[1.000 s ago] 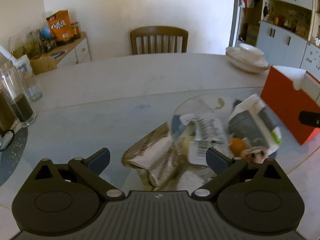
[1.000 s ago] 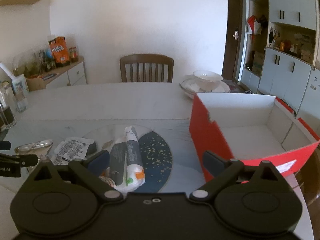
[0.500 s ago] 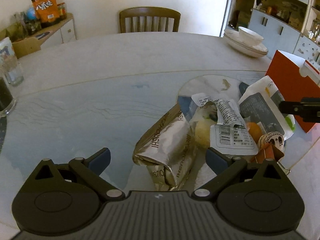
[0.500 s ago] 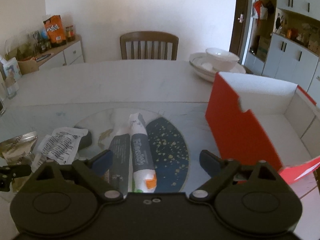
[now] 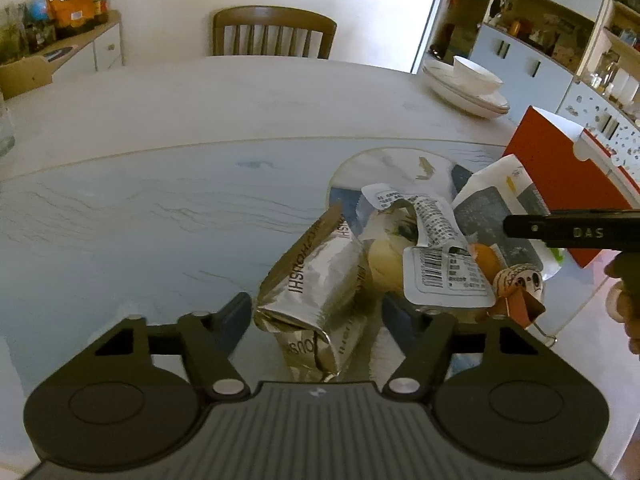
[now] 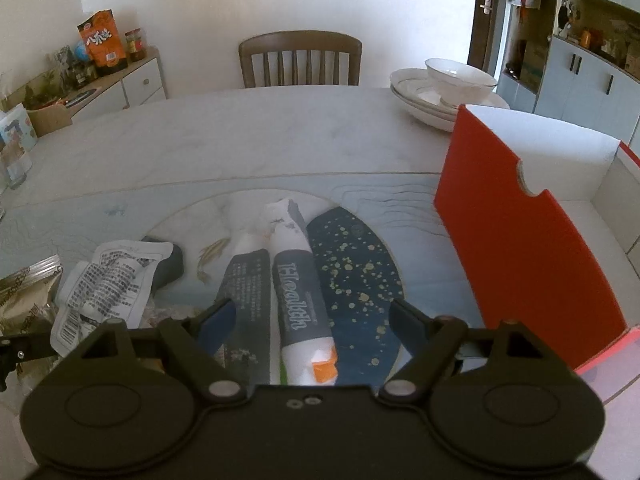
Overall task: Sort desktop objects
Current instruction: 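Grasp the silver foil snack bag with left tool while right tool grasps white-grey tube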
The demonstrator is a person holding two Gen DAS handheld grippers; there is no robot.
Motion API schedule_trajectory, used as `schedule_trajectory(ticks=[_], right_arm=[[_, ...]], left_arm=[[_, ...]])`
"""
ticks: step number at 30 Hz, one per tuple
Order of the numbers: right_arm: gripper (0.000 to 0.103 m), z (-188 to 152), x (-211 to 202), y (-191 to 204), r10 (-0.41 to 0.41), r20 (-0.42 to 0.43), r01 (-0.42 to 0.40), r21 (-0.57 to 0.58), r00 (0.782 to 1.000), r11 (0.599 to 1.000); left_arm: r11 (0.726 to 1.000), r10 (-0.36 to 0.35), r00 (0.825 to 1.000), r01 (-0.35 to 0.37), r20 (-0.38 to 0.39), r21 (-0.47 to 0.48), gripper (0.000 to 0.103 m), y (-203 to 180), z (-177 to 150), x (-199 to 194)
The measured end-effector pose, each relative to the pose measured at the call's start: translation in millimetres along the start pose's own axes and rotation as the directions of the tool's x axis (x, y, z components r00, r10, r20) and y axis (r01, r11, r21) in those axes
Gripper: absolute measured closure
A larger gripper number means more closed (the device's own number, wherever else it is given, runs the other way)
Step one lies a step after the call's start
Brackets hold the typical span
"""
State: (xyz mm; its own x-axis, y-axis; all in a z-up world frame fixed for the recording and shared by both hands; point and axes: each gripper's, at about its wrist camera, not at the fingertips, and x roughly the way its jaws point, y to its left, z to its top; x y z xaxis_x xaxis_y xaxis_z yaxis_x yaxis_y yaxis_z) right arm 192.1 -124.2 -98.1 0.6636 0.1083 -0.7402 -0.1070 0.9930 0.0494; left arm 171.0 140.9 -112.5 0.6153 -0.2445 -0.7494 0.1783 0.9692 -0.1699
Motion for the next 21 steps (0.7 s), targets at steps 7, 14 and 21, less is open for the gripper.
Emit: schedule_trajectory(ticks=[7, 14, 21], right_arm=[[0.033, 3, 7, 6, 0.018, -0.032, -0.017, 0.009, 0.999, 1.0], [0.054, 6, 6, 14, 0.032, -0.041, -0.032, -0.002, 0.999, 0.999], [0.074, 10, 3, 15, 0.029, -0.039, -0.029, 0.002, 0.999, 1.0]], left_arm=[[0.999, -0.041, 0.999, 0.041, -0.001, -0.014, 0.052, 3, 1, -2], [0.997, -0.068, 0.998, 0.068, -0.009, -0.03, 0.059, 7, 2, -4], [0.997, -0.066, 0.998, 0.066, -0.015, -0.035, 0.065, 5, 4, -6]])
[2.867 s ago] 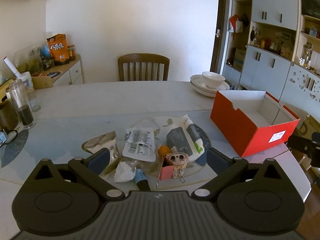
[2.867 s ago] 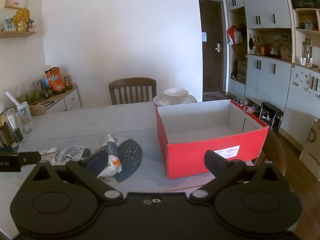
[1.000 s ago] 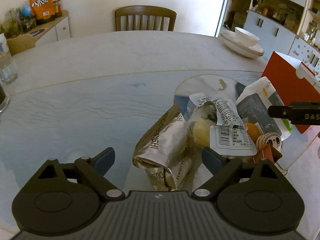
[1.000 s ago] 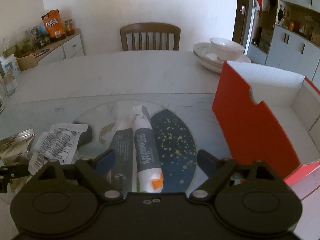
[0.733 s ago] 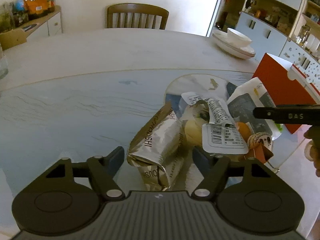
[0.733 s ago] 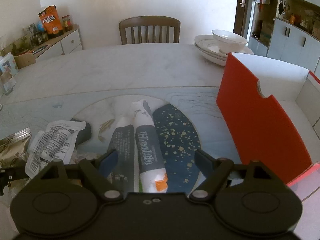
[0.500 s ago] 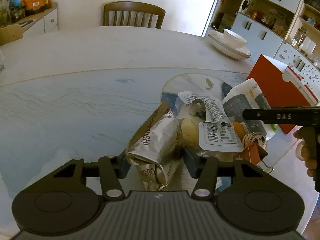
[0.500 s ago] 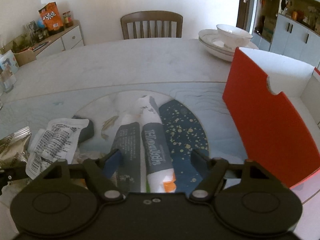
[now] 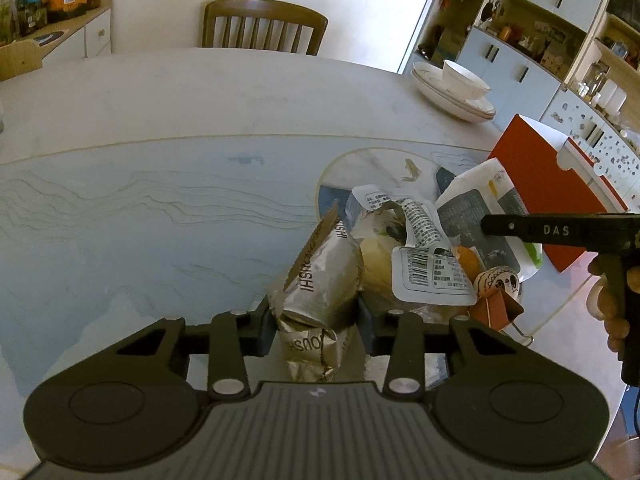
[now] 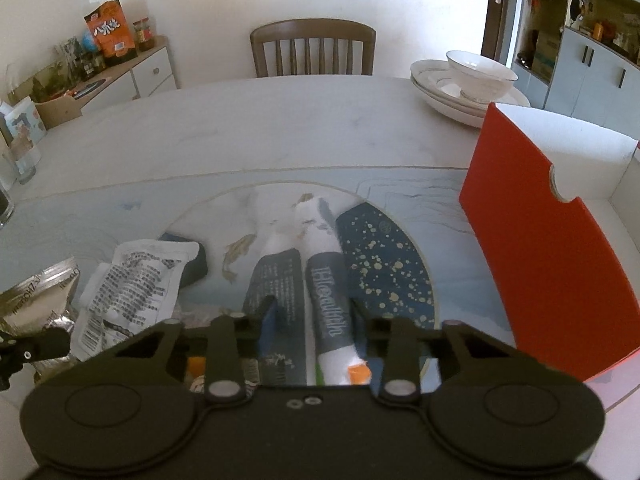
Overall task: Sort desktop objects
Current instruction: 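Grasp the silver foil snack bag with left tool while right tool grasps white-grey tube, then carry the foil bag and tube with both tools over the red box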
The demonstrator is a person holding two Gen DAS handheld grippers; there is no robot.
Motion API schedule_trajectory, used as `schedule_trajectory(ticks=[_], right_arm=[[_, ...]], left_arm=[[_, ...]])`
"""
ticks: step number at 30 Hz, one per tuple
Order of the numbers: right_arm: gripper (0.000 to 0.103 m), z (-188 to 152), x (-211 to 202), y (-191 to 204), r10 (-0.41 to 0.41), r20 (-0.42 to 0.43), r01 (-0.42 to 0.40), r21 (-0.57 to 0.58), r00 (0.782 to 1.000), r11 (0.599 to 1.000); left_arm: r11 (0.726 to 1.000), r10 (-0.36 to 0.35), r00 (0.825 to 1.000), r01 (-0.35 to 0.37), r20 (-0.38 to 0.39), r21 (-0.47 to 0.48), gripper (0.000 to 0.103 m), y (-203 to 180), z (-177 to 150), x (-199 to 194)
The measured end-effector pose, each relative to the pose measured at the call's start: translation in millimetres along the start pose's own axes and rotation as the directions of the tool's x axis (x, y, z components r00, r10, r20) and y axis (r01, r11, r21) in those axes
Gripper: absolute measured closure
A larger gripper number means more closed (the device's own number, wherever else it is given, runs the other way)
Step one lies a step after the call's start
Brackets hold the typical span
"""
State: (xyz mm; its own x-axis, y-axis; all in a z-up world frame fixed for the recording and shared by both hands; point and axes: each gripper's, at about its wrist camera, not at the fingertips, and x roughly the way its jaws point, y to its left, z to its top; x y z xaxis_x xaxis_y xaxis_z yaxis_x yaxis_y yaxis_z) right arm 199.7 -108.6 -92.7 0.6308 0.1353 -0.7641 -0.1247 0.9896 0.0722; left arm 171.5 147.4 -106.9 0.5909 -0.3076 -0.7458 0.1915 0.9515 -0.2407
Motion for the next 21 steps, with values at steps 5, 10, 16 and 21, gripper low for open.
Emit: schedule_trajectory(ticks=[5, 10, 16, 21], right_arm=[[0.087, 2, -2, -4, 0.001, 0.007, -0.001, 0.018, 1.0, 1.0], [0.089, 3, -9, -14, -0.001, 0.031, 0.0, 0.043, 1.0, 0.999], [0.09, 2, -25, -28, 0.005, 0.043, -0.007, 0.061, 0.999, 0.998], [0.09, 1, -47, -41, 0.031, 0.077, -0.037, 0.078, 0.997, 0.996]], left_arm=[[1.0, 0.004, 1.0, -0.004, 0.008, -0.02, 0.066, -1, 0, -6], [0.999, 0.021, 0.999, -0.02, 0.035, -0.041, 0.067, -3, 4, -19], [0.997, 0.059, 0.996, -0.055, 0.066, -0.062, 0.067, -10, 10, -36], [0.992, 0.08, 0.993, -0.071, 0.083, -0.105, 0.067, -16, 12, -47]])
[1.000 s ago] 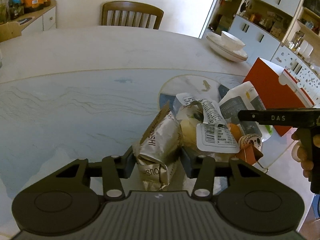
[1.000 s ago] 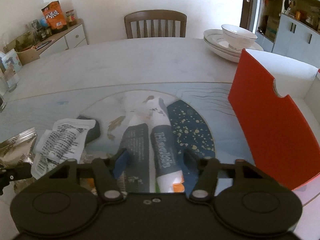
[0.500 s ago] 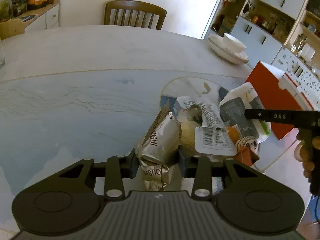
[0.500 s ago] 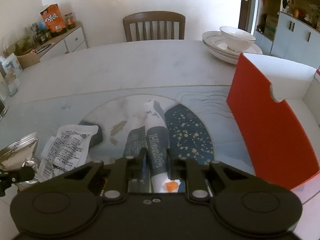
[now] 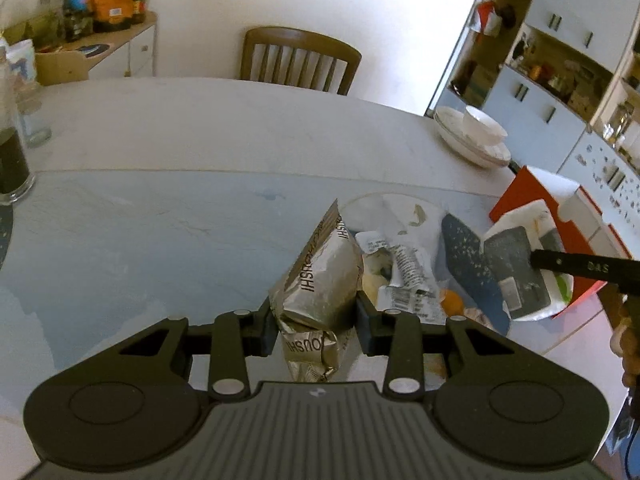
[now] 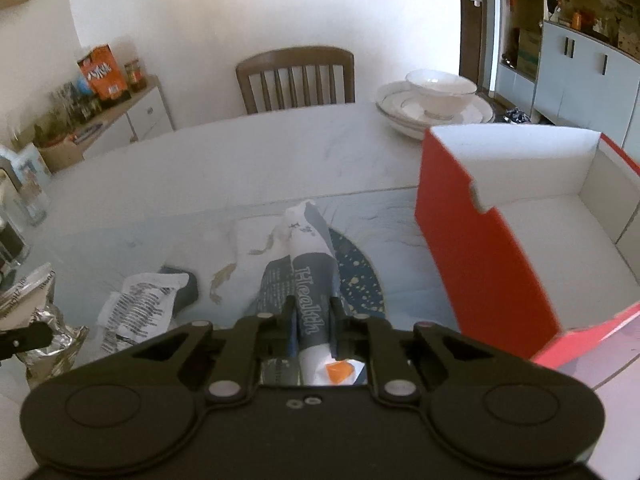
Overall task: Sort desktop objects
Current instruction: 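Carry the foil bag and tube with both tools over the red box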
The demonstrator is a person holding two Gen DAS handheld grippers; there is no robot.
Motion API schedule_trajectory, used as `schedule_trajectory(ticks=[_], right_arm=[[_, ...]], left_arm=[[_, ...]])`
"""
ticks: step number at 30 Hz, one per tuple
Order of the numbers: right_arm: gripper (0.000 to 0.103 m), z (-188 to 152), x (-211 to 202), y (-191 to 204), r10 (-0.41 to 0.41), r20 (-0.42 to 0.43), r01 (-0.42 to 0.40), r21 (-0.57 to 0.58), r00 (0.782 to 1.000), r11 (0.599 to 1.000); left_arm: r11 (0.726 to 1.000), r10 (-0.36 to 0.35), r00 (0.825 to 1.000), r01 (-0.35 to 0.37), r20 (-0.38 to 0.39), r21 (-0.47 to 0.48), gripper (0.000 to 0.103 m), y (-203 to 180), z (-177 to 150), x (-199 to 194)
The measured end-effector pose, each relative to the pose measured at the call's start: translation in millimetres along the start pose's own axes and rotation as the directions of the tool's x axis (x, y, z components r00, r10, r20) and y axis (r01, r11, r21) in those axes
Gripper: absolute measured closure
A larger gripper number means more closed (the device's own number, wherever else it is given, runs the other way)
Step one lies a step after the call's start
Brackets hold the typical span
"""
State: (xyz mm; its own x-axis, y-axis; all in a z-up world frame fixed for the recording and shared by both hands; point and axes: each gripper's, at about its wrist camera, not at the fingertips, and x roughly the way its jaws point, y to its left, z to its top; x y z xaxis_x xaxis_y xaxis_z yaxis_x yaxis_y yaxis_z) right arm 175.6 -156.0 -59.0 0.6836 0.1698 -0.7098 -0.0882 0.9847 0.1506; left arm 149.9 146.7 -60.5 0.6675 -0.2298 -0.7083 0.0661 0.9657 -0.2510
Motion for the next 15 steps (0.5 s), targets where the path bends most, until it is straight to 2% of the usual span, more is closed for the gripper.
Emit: schedule_trajectory(ticks=[6, 15], right_arm=[[0.089, 5, -30, -12, 0.037, 0.04, -0.037, 0.004, 0.998, 0.999], [0.089, 16, -69, -44, 0.076, 0.085, -0.078, 0.022, 0.994, 0.997]], left_arm=[[1.0, -0.005, 1.0, 0.005, 0.026, 0.0, 0.067, -20, 7, -14], [0.998, -0.049, 0.998, 0.048, 0.037, 0.037, 0.067, -75, 16, -24]])
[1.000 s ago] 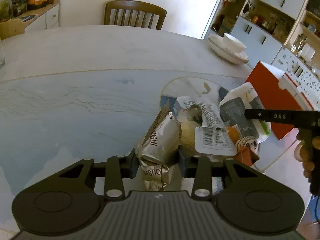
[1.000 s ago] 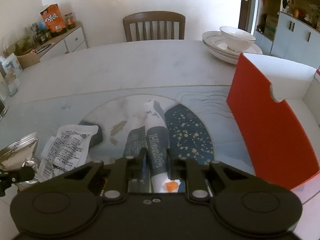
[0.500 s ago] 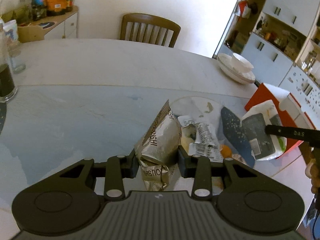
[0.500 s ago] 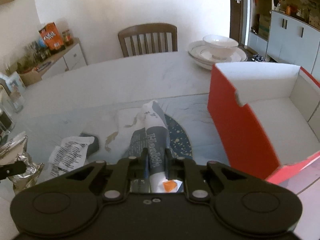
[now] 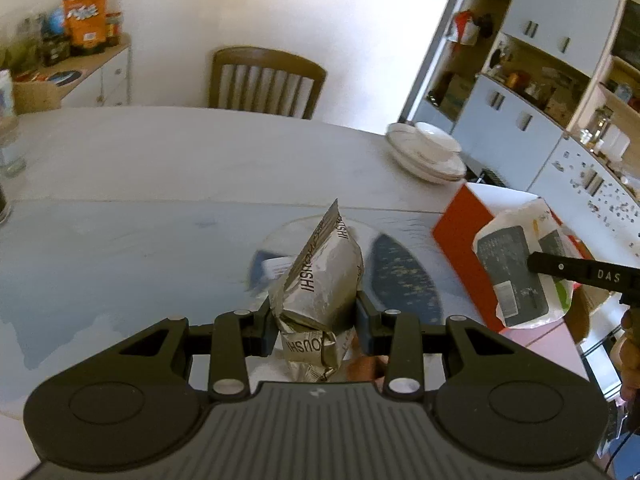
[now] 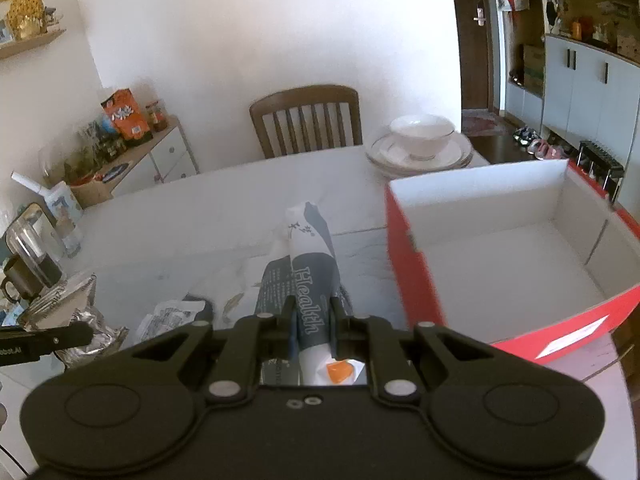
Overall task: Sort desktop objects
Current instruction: 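Carry the foil bag and tube with both tools over the red box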
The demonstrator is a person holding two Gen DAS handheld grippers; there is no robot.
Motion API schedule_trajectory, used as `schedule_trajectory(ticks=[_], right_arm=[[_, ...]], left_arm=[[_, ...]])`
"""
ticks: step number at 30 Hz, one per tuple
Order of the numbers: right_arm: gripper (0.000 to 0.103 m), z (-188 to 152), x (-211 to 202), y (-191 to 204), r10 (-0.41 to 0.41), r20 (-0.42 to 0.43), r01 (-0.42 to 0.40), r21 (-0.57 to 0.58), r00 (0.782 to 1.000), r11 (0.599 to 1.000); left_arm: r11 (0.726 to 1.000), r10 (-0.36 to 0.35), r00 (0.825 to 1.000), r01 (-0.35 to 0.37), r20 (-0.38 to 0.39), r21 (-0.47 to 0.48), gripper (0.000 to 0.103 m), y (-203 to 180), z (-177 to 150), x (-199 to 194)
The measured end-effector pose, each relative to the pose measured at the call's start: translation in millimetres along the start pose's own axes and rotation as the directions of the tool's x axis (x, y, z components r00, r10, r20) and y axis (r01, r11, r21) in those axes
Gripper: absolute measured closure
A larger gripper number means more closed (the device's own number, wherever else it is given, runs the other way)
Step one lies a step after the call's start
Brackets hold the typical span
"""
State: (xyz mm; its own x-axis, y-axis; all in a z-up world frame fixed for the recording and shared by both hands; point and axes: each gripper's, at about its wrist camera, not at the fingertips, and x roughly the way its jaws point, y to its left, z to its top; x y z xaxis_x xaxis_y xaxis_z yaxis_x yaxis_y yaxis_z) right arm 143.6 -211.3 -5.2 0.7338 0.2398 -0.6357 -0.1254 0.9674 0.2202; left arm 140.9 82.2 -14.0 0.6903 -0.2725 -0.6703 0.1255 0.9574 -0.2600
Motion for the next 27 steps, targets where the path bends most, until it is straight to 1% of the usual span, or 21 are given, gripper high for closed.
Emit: schedule_trajectory(ticks=[6, 13, 21, 27], right_arm=[[0.089, 10, -20, -25, 0.005, 0.025, -0.005, 0.009, 1.0, 1.0], [0.089, 20, -32, -58, -0.018, 0.045, 0.017, 0.025, 0.999, 1.0], [0.089, 25, -40, -100, -0.055, 0.063, 0.052, 0.04, 0.997, 0.998], [0.089, 30, -41, -127, -0.072, 0.063, 0.069, 0.044, 0.995, 0.997]], left_arm=[[0.999, -0.035, 0.999, 0.035, -0.001, 0.04, 0.067, -41, 7, 6], [0.992, -0.081, 0.997, 0.081, 0.001, 0.093, 0.067, -90, 18, 21], [0.978, -0.136, 0.991, 0.134, 0.004, 0.162, 0.067, -150, 34, 45], [0.965, -0.159, 0.987, 0.159, -0.016, 0.208, 0.067, -190, 41, 68]])
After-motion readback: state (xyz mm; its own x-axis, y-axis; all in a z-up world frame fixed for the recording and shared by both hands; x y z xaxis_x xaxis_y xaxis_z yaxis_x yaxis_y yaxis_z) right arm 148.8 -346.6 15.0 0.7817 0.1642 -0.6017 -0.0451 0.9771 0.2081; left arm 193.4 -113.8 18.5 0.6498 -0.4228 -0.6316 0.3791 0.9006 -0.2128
